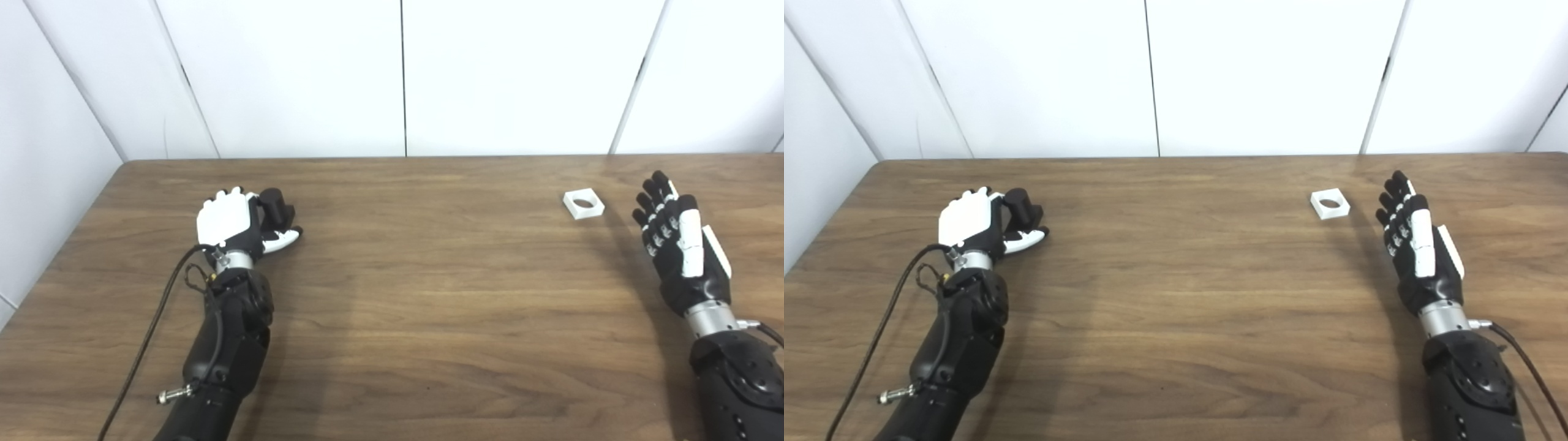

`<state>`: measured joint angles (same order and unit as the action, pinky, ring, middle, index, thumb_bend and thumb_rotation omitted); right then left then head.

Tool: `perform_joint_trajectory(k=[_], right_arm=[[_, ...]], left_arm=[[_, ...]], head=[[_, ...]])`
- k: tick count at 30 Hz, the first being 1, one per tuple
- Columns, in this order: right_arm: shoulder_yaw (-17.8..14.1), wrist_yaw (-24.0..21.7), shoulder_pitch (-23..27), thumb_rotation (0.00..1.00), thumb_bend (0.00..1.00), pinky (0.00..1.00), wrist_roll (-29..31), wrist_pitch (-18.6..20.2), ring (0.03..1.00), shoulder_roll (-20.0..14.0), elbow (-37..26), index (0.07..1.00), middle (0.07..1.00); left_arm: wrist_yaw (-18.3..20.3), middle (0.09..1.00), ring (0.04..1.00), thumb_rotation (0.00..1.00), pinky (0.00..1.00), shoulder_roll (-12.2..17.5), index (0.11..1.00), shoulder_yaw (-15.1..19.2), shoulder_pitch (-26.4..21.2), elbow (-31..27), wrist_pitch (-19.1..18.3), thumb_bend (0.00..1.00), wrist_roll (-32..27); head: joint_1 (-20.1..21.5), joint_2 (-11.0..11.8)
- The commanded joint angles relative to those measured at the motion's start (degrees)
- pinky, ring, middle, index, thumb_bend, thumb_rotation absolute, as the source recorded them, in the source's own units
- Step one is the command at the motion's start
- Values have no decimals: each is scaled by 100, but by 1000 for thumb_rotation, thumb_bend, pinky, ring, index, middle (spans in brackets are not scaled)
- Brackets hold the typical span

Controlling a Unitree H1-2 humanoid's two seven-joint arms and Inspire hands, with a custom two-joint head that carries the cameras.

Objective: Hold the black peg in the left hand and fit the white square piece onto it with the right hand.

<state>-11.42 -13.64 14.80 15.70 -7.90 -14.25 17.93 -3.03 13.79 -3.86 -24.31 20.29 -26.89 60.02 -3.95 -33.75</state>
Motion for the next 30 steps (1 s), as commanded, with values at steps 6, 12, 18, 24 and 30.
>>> perform_joint_trajectory(k=[6, 12, 18, 24, 30], right_arm=[[66, -62, -530, 1000, 563, 1000, 114, -125, 1000, 341, 617, 1000, 1000], [85, -76, -507, 1000, 557, 1000, 85, -144, 1000, 314, 633, 1000, 1000], [99, -57, -474, 1000, 549, 1000, 45, -144, 1000, 292, 639, 1000, 1000], [100, -100, -428, 1000, 539, 1000, 52, -221, 1000, 272, 699, 1000, 1000], [85, -120, -421, 1000, 526, 1000, 85, -210, 1000, 274, 691, 1000, 1000]], left_arm=[[-168, 940, 1000, 507, 1000, 79, 703, -4, -375, -46, -2, 694, 285], [-125, 922, 1000, 425, 1000, 85, 647, -1, -383, -19, -3, 687, 360], [-155, 920, 1000, 310, 1000, 75, 640, 44, -377, -32, -2, 685, 236], [-176, 930, 1000, 199, 1000, 97, 627, 38, -367, -76, -1, 673, 85], [-210, 927, 1000, 137, 1000, 126, 607, -11, -357, -118, 1, 673, 6]], head=[[-27, 4], [-42, 8], [-53, 11], [-37, 24], [-32, 32]])
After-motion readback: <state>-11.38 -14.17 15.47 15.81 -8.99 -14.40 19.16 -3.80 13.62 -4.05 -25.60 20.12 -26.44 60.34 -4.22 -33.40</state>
